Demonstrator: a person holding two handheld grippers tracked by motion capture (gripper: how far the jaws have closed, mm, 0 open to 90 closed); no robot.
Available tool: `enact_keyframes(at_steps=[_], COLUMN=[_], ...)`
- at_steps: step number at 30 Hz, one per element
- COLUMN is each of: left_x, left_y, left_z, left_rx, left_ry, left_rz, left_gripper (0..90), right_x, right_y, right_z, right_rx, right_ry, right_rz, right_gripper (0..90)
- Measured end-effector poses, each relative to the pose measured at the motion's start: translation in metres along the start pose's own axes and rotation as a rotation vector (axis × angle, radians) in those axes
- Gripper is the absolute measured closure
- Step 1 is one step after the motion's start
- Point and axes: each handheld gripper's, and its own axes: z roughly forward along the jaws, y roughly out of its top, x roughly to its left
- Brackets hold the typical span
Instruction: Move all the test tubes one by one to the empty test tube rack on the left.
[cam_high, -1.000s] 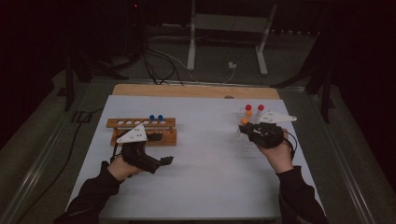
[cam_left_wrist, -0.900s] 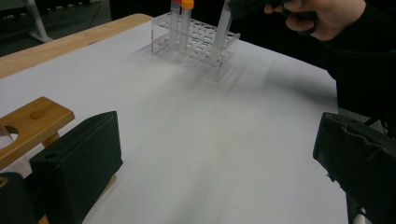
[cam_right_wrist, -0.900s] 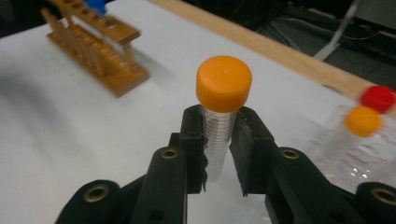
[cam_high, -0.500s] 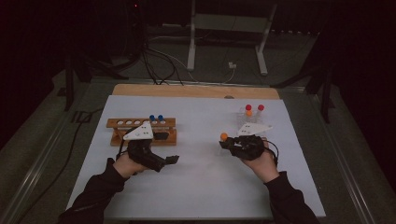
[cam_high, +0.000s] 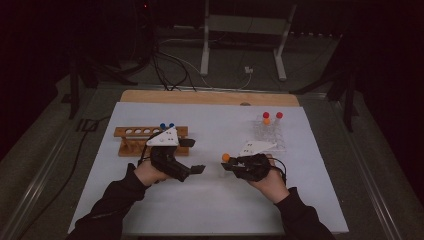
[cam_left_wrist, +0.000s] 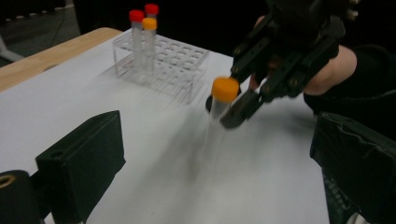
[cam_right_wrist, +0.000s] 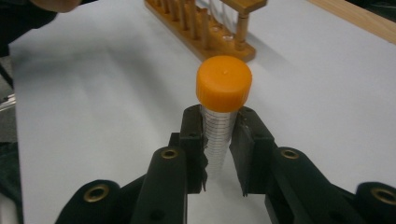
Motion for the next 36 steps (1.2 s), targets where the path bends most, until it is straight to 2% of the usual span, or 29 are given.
enact_keyframes(at_steps=[8, 16, 23, 33, 36], left_x=[-0.006, -0.005, -0.006, -0.008, -0.008], left_y=[0.006, 0.006, 0.005, 0.004, 0.004], left_z=[0.016, 0.030, 0.041, 0.052, 0.052], left_rx=[-0.006, -0.014, 0.005, 0.022, 0.017], left_ry=[-0.028, -0.046, -0.054, -0.071, -0.067], left_rz=[0.030, 0.038, 0.043, 0.067, 0.073], left_gripper=[17.7, 40.1, 53.8, 69.6, 70.5], right_x=[0.007, 0.010, 0.010, 0.011, 0.010], right_y=[0.001, 0.002, 0.003, 0.004, 0.003], right_z=[0.005, 0.004, 0.002, 0.001, 0.001], right_rx=[0.003, -0.003, -0.008, -0.008, -0.009], right_ry=[0.032, 0.039, 0.042, 0.042, 0.044], right_rz=[-0.009, -0.014, -0.017, -0.018, -0.012], right_gripper=[75.5, 75.5, 75.5, 75.5, 75.4])
